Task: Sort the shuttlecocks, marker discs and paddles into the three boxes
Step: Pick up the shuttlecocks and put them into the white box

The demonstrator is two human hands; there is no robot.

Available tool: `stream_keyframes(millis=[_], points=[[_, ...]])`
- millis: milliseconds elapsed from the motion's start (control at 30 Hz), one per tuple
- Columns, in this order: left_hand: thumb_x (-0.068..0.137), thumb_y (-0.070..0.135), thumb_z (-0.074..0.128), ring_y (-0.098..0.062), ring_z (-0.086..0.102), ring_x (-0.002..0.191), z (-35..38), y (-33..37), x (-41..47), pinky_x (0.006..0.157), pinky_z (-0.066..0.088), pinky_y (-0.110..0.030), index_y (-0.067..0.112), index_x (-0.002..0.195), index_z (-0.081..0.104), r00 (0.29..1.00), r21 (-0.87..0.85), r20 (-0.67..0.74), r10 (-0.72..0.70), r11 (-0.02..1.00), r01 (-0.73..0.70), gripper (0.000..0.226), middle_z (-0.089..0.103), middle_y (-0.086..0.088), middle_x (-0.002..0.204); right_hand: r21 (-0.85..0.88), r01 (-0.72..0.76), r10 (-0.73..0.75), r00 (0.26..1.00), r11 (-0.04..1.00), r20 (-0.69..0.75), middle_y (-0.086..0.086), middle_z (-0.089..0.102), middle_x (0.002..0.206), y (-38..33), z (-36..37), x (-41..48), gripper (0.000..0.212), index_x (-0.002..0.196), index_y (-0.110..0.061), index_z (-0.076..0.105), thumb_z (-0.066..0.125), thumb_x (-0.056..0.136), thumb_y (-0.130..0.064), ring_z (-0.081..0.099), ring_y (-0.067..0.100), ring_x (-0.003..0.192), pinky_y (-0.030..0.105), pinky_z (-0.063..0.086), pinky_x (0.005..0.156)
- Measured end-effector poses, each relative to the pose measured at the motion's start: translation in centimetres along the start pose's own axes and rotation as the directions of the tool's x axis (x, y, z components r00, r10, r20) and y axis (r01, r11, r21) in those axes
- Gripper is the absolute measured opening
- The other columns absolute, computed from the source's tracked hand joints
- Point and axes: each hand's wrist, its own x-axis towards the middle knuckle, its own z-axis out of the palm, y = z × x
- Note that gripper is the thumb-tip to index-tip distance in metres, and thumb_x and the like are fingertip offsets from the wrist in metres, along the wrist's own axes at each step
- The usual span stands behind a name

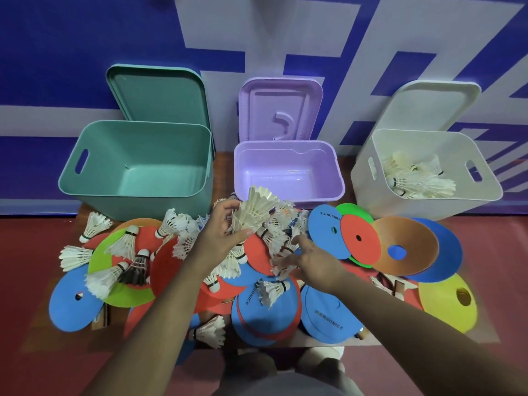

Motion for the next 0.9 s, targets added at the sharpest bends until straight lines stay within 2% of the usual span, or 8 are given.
stream_keyframes(millis=[100, 200, 367, 467, 533, 633, 733, 900], points=[[0.071, 0.025, 0.079, -0.020, 0.051, 0.128, 0.2, 0.2, 0.1, 0.106, 0.044, -0.044, 0.046, 0.114, 0.053, 1.000, -0.019, 0.005, 0.002, 1.000, -0.002, 0.055, 0.051, 0.003, 0.134, 0.038, -0.020, 0.023, 0.998, 0.999, -0.059, 0.008, 0.041, 0.126, 0.3, 0.1, 0.2, 0.016, 0.105, -0.024, 0.071, 0.062, 0.092, -0.024, 0.058, 0.026, 0.101, 0.037, 0.053, 0.069], [0.079, 0.008, 0.076, -0.020, 0.056, 0.122, 0.2, -0.1, 0.0, 0.096, 0.050, -0.034, 0.044, 0.113, 0.053, 1.000, -0.044, 0.009, 0.020, 0.999, -0.020, 0.055, 0.052, 0.000, 0.133, 0.382, -0.029, 0.084, 0.988, 0.924, -0.128, -0.003, 0.051, 0.112, 1.1, -2.4, -0.5, 0.009, 0.097, -0.023, 0.071, 0.067, 0.090, -0.019, 0.060, 0.015, 0.088, 0.029, 0.050, 0.076], [0.082, 0.000, 0.072, -0.010, 0.058, 0.119, 0.7, -0.2, 0.1, 0.099, 0.047, -0.030, 0.041, 0.114, 0.052, 0.999, -0.040, 0.031, 0.009, 0.999, -0.008, 0.056, 0.055, 0.009, 0.126, 0.862, -0.014, 0.440, 0.864, 0.507, -0.245, -0.012, 0.065, 0.076, 2.2, -9.9, -0.9, 0.006, 0.086, -0.010, 0.067, 0.068, 0.090, -0.014, 0.057, 0.007, 0.067, 0.022, 0.046, 0.065], [0.082, -0.002, 0.071, -0.008, 0.059, 0.115, 1.4, 0.0, 0.5, 0.103, 0.045, -0.034, 0.033, 0.118, 0.050, 0.998, -0.037, 0.063, 0.000, 0.999, 0.002, 0.054, 0.056, 0.009, 0.124, 0.926, 0.149, 0.535, 0.779, 0.347, -0.326, 0.004, 0.063, 0.082, 1.4, -12.8, -0.2, 0.007, 0.087, -0.008, 0.065, 0.067, 0.090, -0.014, 0.059, 0.015, 0.073, 0.030, 0.050, 0.065], [0.083, -0.003, 0.071, -0.008, 0.060, 0.114, 1.8, 0.4, 0.8, 0.103, 0.046, -0.034, 0.030, 0.120, 0.049, 0.996, -0.037, 0.089, -0.014, 0.999, 0.018, 0.054, 0.056, 0.004, 0.126, 0.936, 0.200, 0.532, 0.780, 0.289, -0.330, 0.005, 0.061, 0.082, 0.1, -13.5, 0.4, 0.006, 0.086, -0.010, 0.065, 0.068, 0.090, -0.013, 0.060, 0.017, 0.074, 0.031, 0.053, 0.064], [0.084, -0.005, 0.068, -0.004, 0.060, 0.113, 2.4, 1.1, 0.9, 0.099, 0.049, -0.029, 0.028, 0.121, 0.047, 0.993, -0.054, 0.114, -0.024, 0.998, 0.030, 0.055, 0.055, 0.000, 0.127, 0.906, 0.140, 0.457, 0.827, 0.398, -0.329, 0.002, 0.066, 0.084, -1.7, -13.1, 1.2, 0.010, 0.080, -0.019, 0.065, 0.069, 0.089, -0.018, 0.062, 0.022, 0.073, 0.046, 0.057, 0.073], [0.083, -0.008, 0.068, 0.000, 0.061, 0.109, 2.4, 1.2, 0.9, 0.092, 0.050, -0.020, 0.028, 0.120, 0.047, 0.994, -0.059, 0.109, -0.019, 0.998, 0.025, 0.055, 0.054, 0.002, 0.125, 0.788, 0.044, 0.403, 0.841, 0.614, -0.360, -0.003, 0.065, 0.097, -2.1, -12.2, 1.5, 0.011, 0.080, -0.028, 0.064, 0.069, 0.089, -0.025, 0.065, 0.020, 0.080, 0.039, 0.053, 0.080], [0.082, -0.002, 0.072, 0.001, 0.055, 0.119, 1.7, 0.2, 0.8, 0.098, 0.047, -0.025, 0.029, 0.137, 0.043, 0.991, -0.041, 0.122, -0.049, 0.998, 0.054, 0.069, 0.053, 0.009, 0.133, 0.709, 0.081, 0.216, 0.923, 0.701, -0.319, -0.001, 0.058, 0.107, -2.6, -12.2, 0.9, 0.006, 0.096, -0.032, 0.069, 0.068, 0.090, -0.031, 0.060, 0.011, 0.081, 0.022, 0.048, 0.080]])
